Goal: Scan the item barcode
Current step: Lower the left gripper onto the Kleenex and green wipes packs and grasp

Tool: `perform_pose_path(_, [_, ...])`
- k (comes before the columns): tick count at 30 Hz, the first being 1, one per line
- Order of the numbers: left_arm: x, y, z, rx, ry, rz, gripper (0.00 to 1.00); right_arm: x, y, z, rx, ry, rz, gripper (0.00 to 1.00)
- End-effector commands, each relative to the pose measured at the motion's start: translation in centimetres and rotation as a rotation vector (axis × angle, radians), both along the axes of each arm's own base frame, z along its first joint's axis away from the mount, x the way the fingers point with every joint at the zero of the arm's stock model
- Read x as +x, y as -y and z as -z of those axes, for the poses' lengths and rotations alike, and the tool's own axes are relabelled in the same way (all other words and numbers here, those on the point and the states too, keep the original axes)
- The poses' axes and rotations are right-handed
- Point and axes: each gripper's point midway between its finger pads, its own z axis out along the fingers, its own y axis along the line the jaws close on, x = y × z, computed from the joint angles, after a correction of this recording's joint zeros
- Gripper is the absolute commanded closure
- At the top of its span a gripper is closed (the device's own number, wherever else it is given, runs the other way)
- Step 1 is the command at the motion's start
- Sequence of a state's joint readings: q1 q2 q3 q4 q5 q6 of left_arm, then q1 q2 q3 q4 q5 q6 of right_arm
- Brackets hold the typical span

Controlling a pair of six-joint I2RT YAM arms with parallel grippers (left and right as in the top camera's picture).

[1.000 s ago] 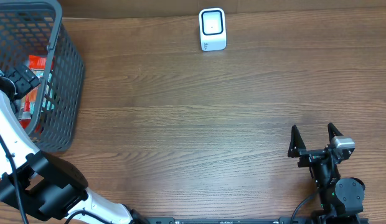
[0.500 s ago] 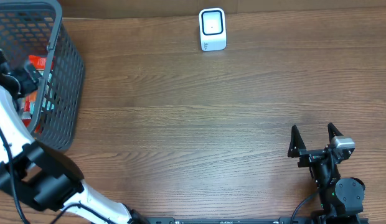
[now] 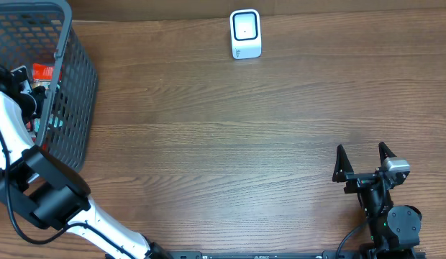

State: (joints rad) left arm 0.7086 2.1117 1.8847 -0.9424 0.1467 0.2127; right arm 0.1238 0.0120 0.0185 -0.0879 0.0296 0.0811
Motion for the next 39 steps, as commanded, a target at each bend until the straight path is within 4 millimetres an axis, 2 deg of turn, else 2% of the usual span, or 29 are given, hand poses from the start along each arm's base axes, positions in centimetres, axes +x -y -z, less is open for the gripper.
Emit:
perform_pose_path(1, [0.3, 0.4, 2.4, -0.046, -0.023, 0.030, 0.00, 0.0, 0.1, 0.2, -0.003, 0.005, 0.001, 0.00])
perform_pose_path(7, [0.3, 0.5, 4.3, -0.073, -0.052, 0.030, 0.00, 0.0, 0.1, 0.2, -0.003, 0.005, 0.001, 0.00])
perform_pose_path(9, [0.4, 0.4, 4.3, -0.068, -0.047, 0.030, 0.07, 0.0, 0.1, 0.2, -0.003, 0.005, 0.001, 0.00])
perform_pose_path(14, [0.5, 0.2, 4.2, -0.061, -0.040, 0.030, 0.36, 0.0, 0.1, 0.2, -0.003, 0.005, 0.001, 0.00])
perform_pose_path(19, [0.7, 0.1, 3.6, -0.055, -0.032, 0.029, 0.45, 0.0, 0.1, 0.2, -0.003, 0.005, 0.001, 0.00])
perform_pose_path(22, [1.1, -0.2, 2.0, -0.038, -0.007, 0.020, 0.48, 0.0, 0.1, 0.2, -0.003, 0.005, 0.001, 0.00])
perform_pose_path(24, [1.4, -0.4, 0.3, -0.022, 0.018, 0.012, 0.48, 0.0, 0.1, 0.2, -0.003, 0.005, 0.001, 0.00])
perform_pose_path(28, [2.1, -1.0, -5.6, 0.033, 0.110, -0.022, 0.49, 0.0, 0.1, 0.2, -0.003, 0.005, 0.001, 0.00])
perform_pose_path(34, [1.9, -0.8, -17.2, 0.153, 0.311, -0.072, 0.48, 0.0, 0.1, 0.2, -0.003, 0.005, 0.001, 0.00])
perform_pose_path(37, [0.8, 0.5, -22.7, 0.178, 0.423, -0.102, 0.48, 0.0, 0.1, 0.2, -0.003, 0.005, 0.001, 0.00])
perform_pose_path(39, [0.1, 2.2, -26.2, 0.177, 0.509, -0.087, 0.48, 0.0, 0.1, 0.2, -0.003, 0.005, 0.001, 0.00])
